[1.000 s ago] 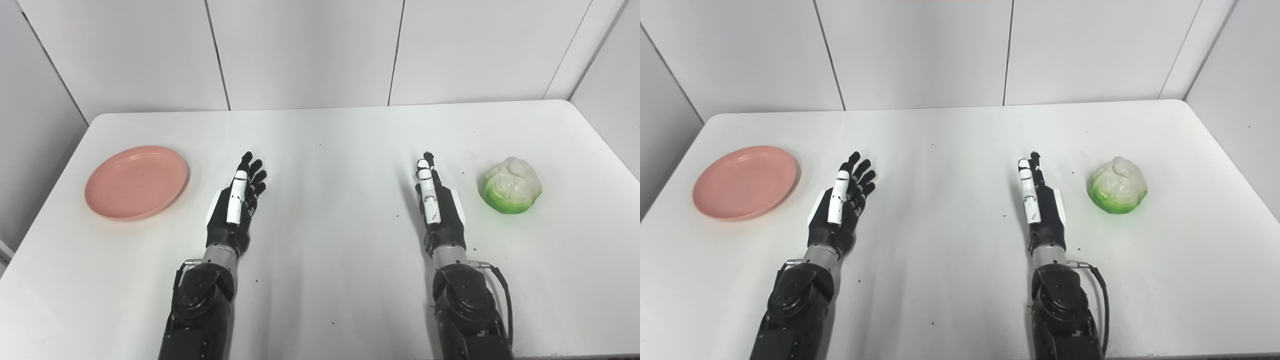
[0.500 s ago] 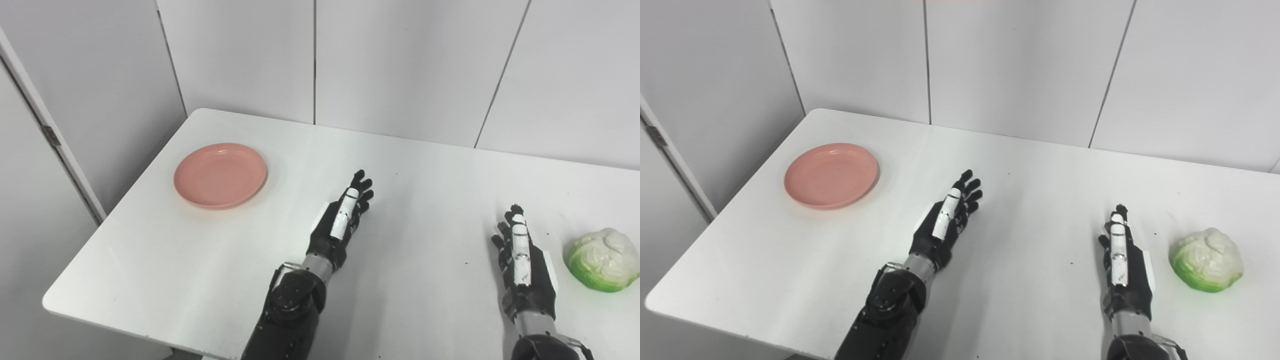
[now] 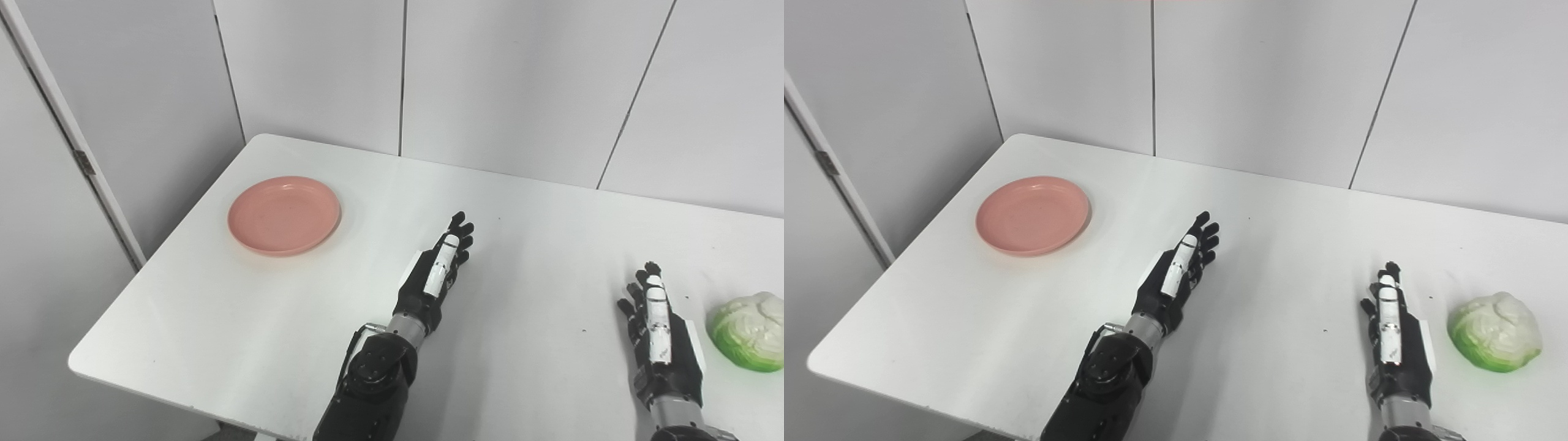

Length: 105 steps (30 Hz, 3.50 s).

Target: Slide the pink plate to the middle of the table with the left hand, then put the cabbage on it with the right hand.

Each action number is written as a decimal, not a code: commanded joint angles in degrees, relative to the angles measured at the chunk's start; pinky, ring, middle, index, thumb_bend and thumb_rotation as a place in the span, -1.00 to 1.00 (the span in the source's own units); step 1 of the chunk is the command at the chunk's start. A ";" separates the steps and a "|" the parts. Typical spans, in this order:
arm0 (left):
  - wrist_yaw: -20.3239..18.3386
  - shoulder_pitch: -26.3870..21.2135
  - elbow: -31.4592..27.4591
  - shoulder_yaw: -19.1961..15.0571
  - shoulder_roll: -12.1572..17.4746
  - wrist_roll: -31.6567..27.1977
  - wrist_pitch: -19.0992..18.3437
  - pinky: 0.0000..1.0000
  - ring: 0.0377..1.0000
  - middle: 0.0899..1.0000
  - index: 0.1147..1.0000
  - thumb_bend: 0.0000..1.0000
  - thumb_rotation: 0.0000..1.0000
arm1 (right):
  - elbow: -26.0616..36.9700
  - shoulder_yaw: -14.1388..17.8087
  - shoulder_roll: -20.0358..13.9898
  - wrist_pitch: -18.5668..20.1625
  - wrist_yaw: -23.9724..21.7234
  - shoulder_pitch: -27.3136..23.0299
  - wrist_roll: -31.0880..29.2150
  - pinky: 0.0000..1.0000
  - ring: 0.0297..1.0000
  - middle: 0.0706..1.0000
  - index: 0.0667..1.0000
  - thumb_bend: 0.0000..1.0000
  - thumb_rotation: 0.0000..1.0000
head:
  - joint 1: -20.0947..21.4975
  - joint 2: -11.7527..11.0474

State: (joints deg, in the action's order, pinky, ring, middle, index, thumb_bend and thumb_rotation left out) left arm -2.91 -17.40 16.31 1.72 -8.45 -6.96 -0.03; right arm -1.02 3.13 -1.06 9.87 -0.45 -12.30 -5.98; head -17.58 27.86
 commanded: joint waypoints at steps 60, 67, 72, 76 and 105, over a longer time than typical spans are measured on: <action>9.68 -5.47 -24.31 -19.45 11.32 -5.74 1.06 0.93 0.90 0.92 0.88 -0.12 1.00 | 3.35 0.38 -2.94 0.96 -1.51 -1.40 -1.81 1.00 1.00 1.00 1.00 -0.73 1.00 | -6.82 2.63; 11.26 -6.76 -22.60 -23.02 13.15 -7.45 1.32 0.94 0.92 0.93 0.91 -0.12 1.00 | 3.72 0.24 -2.92 1.59 -1.64 -1.31 -2.16 1.00 1.00 1.00 1.00 -0.76 1.00 | -7.35 2.90; 11.39 -7.02 -20.91 -24.52 14.90 -8.83 1.60 0.96 0.95 0.96 0.94 -0.12 1.00 | 3.64 0.41 -2.83 1.82 -1.56 -1.43 -2.65 1.00 1.00 1.00 1.00 -0.78 1.00 | -7.79 2.89; 11.69 -7.31 -19.52 -25.84 16.27 -9.73 1.45 0.94 0.95 0.97 0.93 -0.11 1.00 | 3.76 0.28 -2.87 1.89 -1.76 -1.41 -2.85 1.00 1.00 1.00 1.00 -0.78 1.00 | -7.96 2.82; 10.25 -9.92 -6.78 -31.28 26.32 -17.58 -0.03 0.97 0.94 0.94 0.92 -0.15 1.00 | 4.66 0.22 -2.92 3.09 -1.25 -1.67 -2.29 1.00 1.00 1.00 1.00 -0.77 1.00 | -9.11 3.43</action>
State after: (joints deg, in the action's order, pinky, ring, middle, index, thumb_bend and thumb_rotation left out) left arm 8.83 -24.71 10.25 -29.54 15.52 -23.70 -1.27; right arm 1.26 3.23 -3.85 13.07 -1.49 -12.16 -8.33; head -26.72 31.20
